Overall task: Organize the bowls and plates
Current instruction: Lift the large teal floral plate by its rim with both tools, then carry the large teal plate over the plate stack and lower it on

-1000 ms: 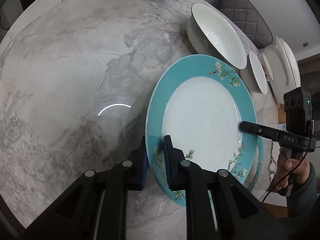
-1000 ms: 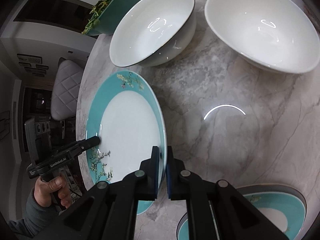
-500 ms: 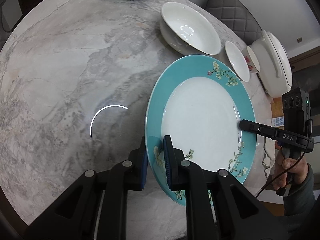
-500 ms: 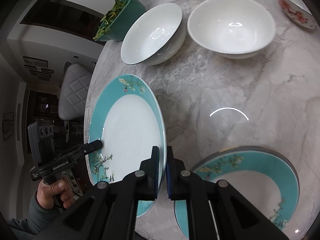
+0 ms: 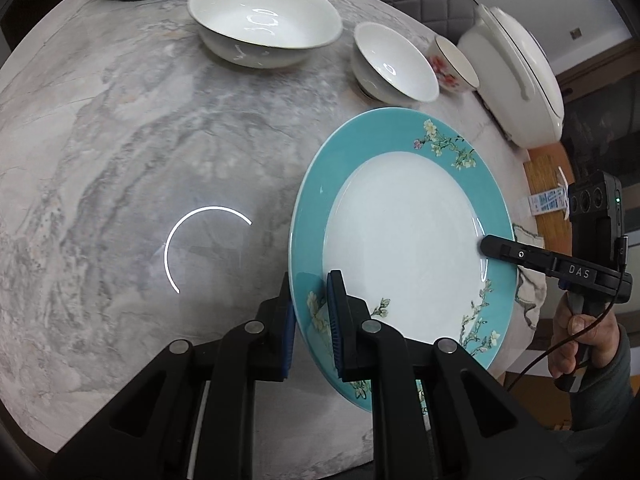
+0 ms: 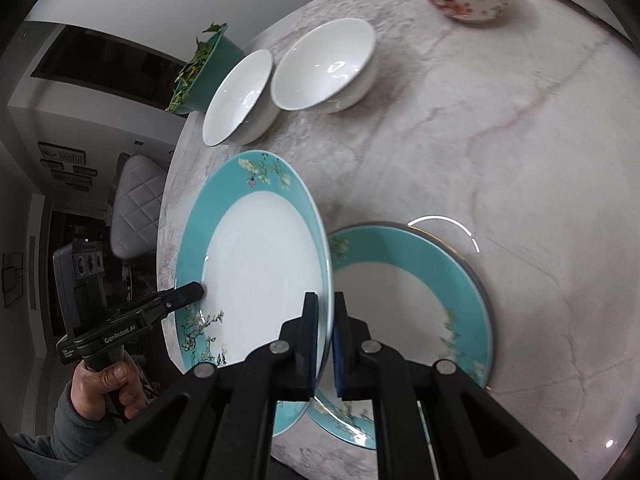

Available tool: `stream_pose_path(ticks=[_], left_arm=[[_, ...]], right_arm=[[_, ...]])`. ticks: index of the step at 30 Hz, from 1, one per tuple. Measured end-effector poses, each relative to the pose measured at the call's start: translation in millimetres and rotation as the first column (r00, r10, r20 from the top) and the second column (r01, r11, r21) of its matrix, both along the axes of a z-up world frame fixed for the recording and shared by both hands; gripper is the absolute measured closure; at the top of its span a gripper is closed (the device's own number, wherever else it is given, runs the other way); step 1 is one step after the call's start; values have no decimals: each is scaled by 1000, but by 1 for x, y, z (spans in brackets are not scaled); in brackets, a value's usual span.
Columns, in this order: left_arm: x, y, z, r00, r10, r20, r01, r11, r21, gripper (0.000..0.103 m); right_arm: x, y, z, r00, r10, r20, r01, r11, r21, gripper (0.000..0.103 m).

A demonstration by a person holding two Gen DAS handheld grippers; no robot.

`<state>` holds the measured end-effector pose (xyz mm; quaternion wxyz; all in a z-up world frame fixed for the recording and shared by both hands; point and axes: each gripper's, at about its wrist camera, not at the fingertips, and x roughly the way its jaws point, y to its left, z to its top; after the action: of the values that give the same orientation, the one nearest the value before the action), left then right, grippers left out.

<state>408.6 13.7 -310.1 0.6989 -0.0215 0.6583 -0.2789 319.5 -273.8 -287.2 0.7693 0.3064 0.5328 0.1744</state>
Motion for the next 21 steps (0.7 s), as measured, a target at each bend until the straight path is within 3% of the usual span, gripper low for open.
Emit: stream_pose_path(ticks=[21], left_arm=[[-51,-62,-46,999,-44,-25,46,996,80,87]], right_arm=[[-39,-41,-39,1000,12,-20,-14,994,-107,94]])
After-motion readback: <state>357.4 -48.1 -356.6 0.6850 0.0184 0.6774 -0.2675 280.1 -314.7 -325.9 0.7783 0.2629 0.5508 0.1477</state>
